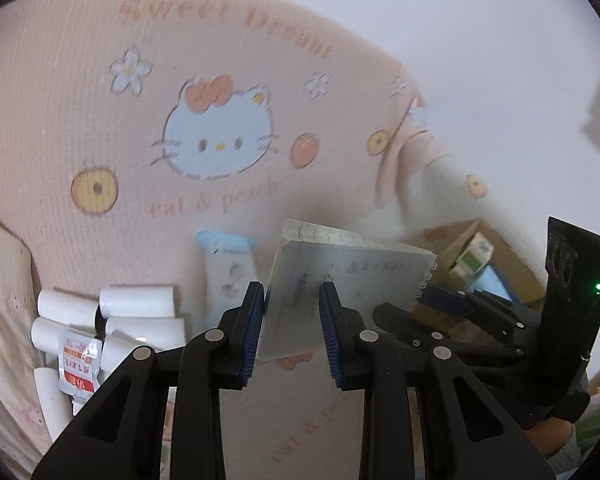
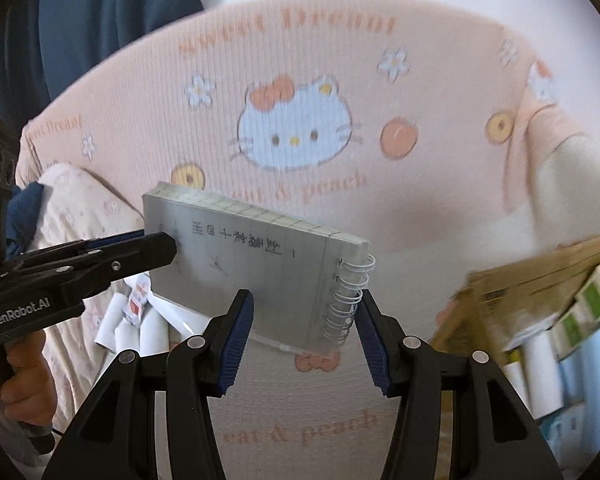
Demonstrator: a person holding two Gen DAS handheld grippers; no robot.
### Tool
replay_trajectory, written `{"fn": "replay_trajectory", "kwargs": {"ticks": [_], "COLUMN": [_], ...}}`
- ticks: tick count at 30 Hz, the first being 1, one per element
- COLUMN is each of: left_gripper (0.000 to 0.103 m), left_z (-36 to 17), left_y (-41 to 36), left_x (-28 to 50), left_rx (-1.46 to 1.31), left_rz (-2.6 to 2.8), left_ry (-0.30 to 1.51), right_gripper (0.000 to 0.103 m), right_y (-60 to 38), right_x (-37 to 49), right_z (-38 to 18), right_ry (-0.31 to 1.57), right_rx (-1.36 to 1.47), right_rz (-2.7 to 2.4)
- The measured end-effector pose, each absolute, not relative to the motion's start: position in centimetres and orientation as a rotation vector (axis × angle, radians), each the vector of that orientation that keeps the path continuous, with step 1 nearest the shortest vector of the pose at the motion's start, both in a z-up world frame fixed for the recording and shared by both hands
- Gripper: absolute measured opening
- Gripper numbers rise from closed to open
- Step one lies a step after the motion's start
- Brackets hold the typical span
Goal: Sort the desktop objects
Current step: 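Carry the held notebook with both grippers over the cardboard box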
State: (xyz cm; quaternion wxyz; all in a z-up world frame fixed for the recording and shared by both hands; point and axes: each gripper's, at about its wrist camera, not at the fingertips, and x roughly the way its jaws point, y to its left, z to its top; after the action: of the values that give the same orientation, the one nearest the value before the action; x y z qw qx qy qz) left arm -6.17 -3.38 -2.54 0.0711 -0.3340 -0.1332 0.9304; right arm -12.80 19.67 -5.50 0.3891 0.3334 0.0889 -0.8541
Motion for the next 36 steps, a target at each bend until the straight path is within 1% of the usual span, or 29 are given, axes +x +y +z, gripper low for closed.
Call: {"fn": "replay_trajectory", "kwargs": {"ticks": [7, 12, 19, 25, 36], "left_gripper": [0.032, 0.032, 0.032, 0.032, 0.032], "left_z": [1.0, 2.6, 4.0, 4.6, 2.8], "left_y": [0.1, 2.6, 7.5, 12.3, 19.2], "left_x": [-5.4, -5.5, -7.6, -9.2, -12.4], "left_rx": [-0.892, -0.843, -0.808, -0.795, -0.863], "left_rz": [2.785, 2.755, 2.673, 2.627, 2.519], "left_ry": [-0.332, -0.305, -0.268, -0.18, -0.091], "right_gripper": [0.05, 0.05, 0.05, 0.05, 0.05], "right_y": [23.6, 26.5, 31.1, 35.4, 40.7], "right_x": [-11.3, -10.8, -12.0, -13.5, -15.4], "right_z": [-1.5, 0.4, 0.9, 0.8, -0.1], "right_ry": [0.188, 0.202, 0.164, 0.11, 0.083], "right_rx": [0.742, 0.699, 0.718, 0.768, 0.857], "right_rz": [-2.251, -2.332, -2.431, -2.515, -2.618]}}
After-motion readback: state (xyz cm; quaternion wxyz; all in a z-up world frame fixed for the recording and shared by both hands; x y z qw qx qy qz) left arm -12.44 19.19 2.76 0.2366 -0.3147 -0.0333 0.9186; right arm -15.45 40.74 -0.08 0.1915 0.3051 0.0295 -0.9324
